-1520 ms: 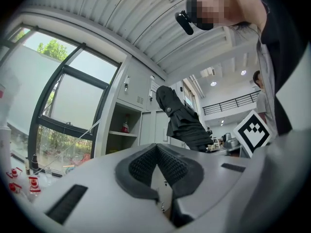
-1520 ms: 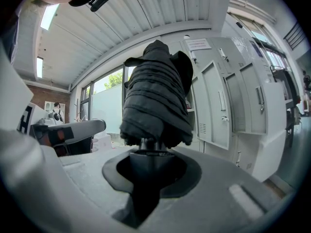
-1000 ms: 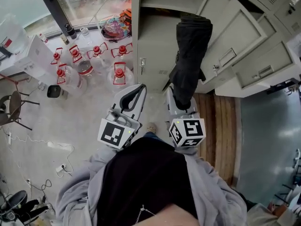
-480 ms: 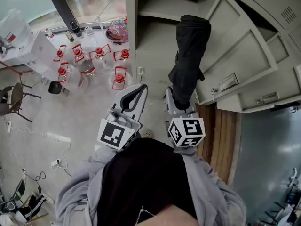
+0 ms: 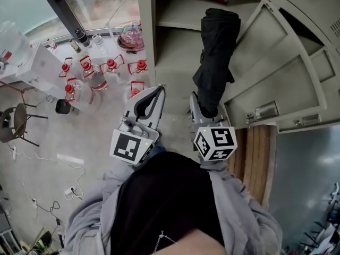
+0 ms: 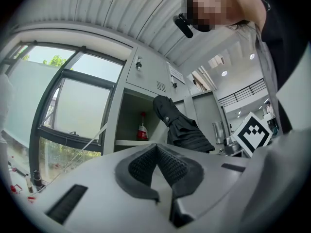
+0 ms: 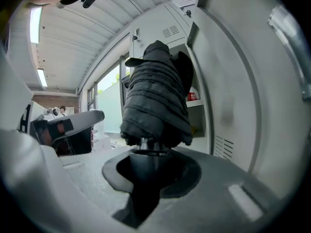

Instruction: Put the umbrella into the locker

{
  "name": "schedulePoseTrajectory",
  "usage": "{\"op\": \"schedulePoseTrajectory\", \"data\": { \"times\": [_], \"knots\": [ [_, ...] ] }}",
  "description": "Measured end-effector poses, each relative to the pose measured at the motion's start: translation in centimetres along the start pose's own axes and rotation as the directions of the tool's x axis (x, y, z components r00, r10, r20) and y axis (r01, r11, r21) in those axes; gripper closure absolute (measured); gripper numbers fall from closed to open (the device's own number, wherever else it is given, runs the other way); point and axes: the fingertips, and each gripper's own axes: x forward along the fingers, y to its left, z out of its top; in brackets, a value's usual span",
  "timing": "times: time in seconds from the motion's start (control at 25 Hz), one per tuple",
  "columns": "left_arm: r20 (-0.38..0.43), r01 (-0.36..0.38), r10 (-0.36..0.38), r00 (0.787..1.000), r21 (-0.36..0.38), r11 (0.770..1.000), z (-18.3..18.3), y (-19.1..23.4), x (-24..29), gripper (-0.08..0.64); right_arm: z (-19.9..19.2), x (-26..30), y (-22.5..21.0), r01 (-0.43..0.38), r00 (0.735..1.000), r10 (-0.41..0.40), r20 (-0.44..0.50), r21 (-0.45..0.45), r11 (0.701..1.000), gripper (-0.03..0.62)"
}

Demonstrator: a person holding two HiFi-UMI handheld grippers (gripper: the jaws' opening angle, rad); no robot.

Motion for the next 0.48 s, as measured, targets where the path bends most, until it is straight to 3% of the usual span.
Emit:
{"op": "schedulePoseTrajectory", "data": {
  "times": [0.48],
  "knots": [
    [-0.035, 0.160, -0.161, 0.986, -0.027, 0.987, -1.4, 4.7, 6.3, 0.552, 2.5, 7.4, -1.8, 0.108, 0.994, -0.108, -0.029, 0.017, 0.994, 0.520]
  ]
}}
